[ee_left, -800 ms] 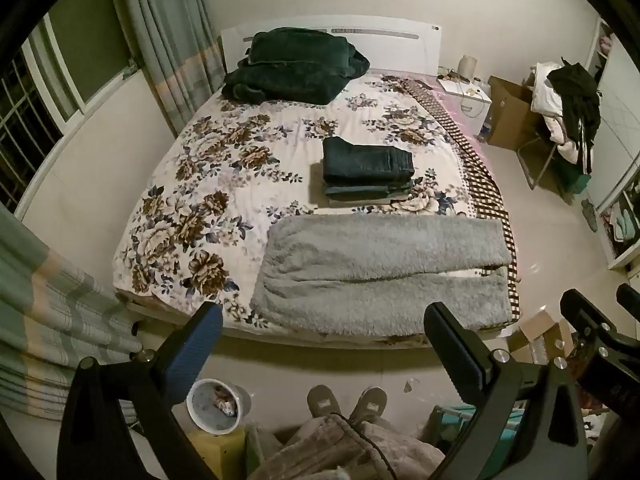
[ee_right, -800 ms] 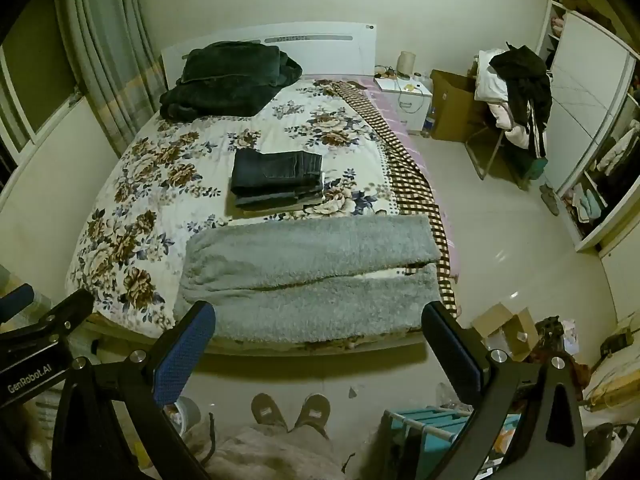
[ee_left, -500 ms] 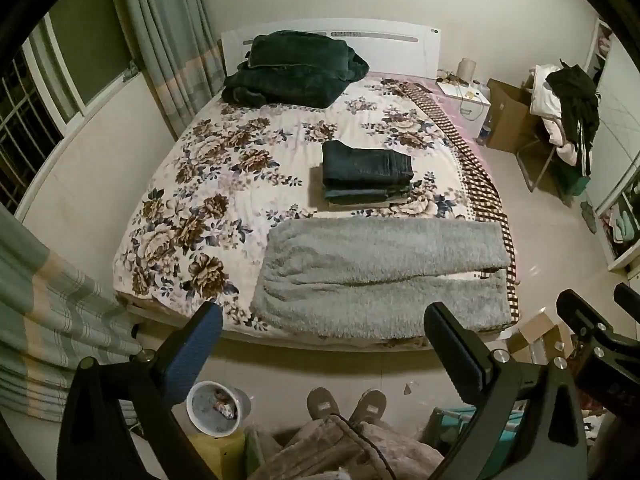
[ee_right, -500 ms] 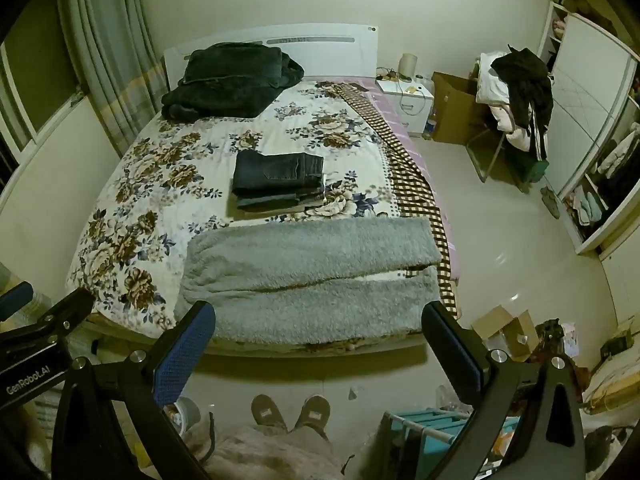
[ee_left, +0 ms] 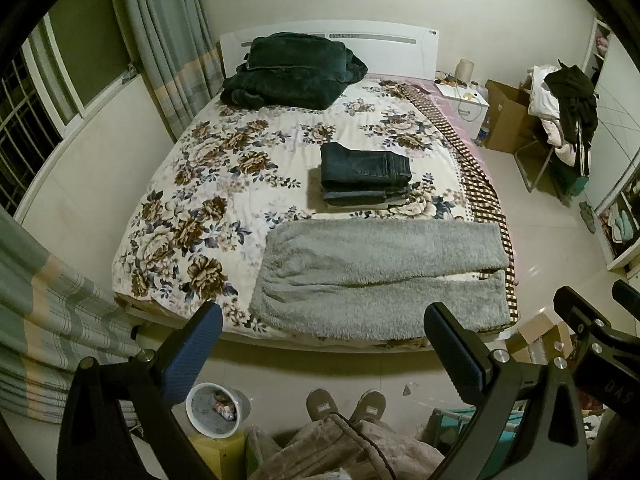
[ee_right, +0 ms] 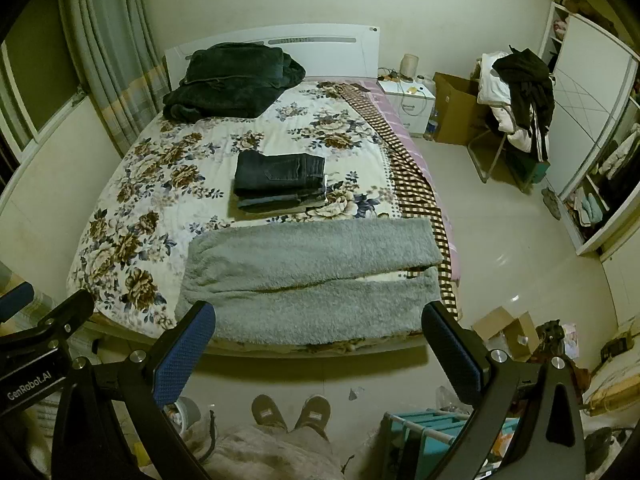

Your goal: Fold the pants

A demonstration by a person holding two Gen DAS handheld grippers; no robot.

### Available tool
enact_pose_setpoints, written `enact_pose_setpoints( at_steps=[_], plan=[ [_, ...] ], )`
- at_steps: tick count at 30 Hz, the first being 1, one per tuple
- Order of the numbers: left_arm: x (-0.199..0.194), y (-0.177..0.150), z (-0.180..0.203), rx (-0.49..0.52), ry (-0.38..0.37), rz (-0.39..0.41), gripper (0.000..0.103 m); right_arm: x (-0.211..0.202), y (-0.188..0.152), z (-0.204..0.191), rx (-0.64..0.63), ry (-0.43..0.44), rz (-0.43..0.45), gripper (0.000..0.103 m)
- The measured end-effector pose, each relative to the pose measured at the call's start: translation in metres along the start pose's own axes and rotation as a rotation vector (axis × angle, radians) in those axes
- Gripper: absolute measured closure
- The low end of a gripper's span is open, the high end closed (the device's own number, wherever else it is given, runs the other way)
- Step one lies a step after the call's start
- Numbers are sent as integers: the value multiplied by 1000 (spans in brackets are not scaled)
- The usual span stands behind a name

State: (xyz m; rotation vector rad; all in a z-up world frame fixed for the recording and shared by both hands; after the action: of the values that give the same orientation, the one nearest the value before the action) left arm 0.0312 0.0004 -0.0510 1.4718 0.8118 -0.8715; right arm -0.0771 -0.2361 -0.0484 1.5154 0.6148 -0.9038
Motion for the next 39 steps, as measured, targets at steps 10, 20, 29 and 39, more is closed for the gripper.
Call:
enact_pose_setpoints(
  at_steps=[10, 20, 29, 39],
  plan=[
    [-6, 8, 6, -1, -3, 3, 0, 0, 2, 0, -1, -1, 3, 0],
    [-10, 21, 12, -3, -4, 8, 0, 0, 3, 1, -1, 1, 6, 0],
    [-11, 20, 11, -4, -8, 12, 0, 1, 5, 1, -2, 2, 8, 0],
    [-11, 20, 11, -4, -10, 17, 0, -1, 11, 0, -3, 1, 10, 0]
  ],
)
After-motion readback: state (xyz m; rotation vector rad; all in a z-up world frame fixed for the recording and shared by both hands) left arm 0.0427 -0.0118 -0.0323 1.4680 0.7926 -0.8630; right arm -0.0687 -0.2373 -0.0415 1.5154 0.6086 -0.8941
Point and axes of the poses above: each gripper's, at about its wrist camera, not at the fingertips, and x roughly the way its jaws point, z to its right, y to its top, the point moved 6 cm from there along x, roughly the way its jaws point, and after that the axes turned 3 degrees about -z, right-handed, at the moved point
